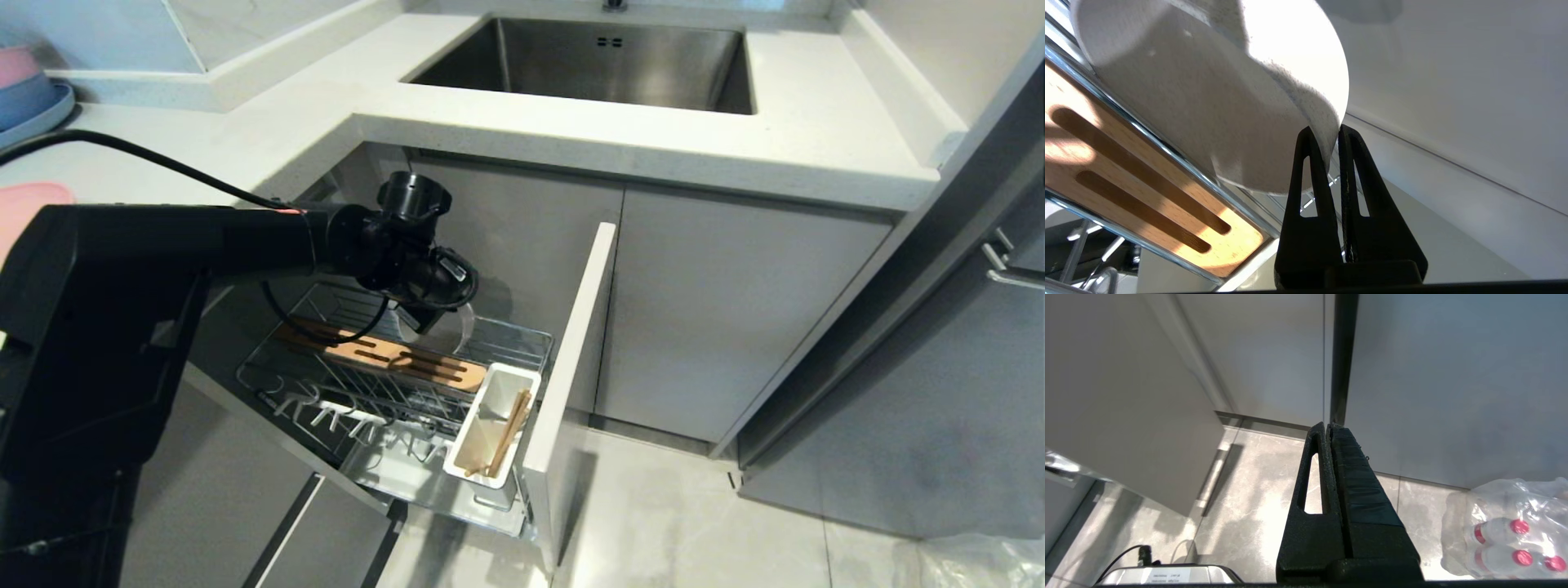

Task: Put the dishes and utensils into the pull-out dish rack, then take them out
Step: Take the bowl out of the cupboard

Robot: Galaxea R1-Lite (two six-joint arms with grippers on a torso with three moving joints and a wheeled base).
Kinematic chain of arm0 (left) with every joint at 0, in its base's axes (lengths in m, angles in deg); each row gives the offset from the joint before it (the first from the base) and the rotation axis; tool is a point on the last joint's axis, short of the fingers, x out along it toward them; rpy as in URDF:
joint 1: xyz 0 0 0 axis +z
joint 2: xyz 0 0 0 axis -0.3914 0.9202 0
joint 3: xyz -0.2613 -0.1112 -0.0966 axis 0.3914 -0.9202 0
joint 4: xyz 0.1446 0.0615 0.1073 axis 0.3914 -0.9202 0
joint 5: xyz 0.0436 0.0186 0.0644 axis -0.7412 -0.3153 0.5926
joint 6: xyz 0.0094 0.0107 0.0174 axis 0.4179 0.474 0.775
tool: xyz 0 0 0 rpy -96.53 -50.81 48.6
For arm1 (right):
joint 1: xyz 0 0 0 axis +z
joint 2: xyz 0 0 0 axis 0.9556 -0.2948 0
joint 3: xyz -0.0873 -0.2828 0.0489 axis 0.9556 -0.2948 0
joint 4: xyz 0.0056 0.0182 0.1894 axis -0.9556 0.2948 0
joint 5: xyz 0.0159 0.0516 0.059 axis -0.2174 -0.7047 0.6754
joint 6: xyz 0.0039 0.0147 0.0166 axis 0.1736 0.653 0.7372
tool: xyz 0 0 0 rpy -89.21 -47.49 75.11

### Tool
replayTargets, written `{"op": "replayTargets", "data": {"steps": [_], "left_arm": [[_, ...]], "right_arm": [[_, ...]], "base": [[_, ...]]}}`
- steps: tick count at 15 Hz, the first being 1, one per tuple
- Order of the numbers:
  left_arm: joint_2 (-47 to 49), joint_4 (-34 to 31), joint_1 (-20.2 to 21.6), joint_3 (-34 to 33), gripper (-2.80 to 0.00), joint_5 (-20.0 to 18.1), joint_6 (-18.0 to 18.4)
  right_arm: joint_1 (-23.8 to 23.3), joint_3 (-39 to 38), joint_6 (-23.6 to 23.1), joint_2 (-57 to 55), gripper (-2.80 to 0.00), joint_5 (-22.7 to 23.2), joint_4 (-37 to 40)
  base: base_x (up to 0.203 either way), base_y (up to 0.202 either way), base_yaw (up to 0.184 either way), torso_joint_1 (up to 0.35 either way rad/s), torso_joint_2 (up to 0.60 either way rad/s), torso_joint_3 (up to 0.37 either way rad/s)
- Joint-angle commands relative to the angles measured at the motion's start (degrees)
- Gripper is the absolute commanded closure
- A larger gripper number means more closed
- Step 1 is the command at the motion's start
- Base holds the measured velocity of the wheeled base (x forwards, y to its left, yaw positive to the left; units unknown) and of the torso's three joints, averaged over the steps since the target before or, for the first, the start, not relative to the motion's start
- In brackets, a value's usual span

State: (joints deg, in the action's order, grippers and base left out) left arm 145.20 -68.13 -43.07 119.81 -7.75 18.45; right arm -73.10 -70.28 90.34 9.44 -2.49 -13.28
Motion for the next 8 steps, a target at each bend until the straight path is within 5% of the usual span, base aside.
{"op": "replayTargets", "data": {"steps": [1, 8], "left_arm": [[-0.41, -0.40, -0.17, -0.01, 0.00, -0.42, -0.44], [-5.86, -1.70, -1.29, -0.05, 0.00, -1.62, -1.13]], "right_arm": [[0.07, -0.09, 0.02, -0.05, 0.00, 0.00, -0.01], [0.07, -0.09, 0.02, -0.05, 0.00, 0.00, -0.01]], "base": [[0.000, 0.000, 0.000, 0.000, 0.00, 0.000], [0.000, 0.000, 0.000, 0.000, 0.00, 0.000]]}}
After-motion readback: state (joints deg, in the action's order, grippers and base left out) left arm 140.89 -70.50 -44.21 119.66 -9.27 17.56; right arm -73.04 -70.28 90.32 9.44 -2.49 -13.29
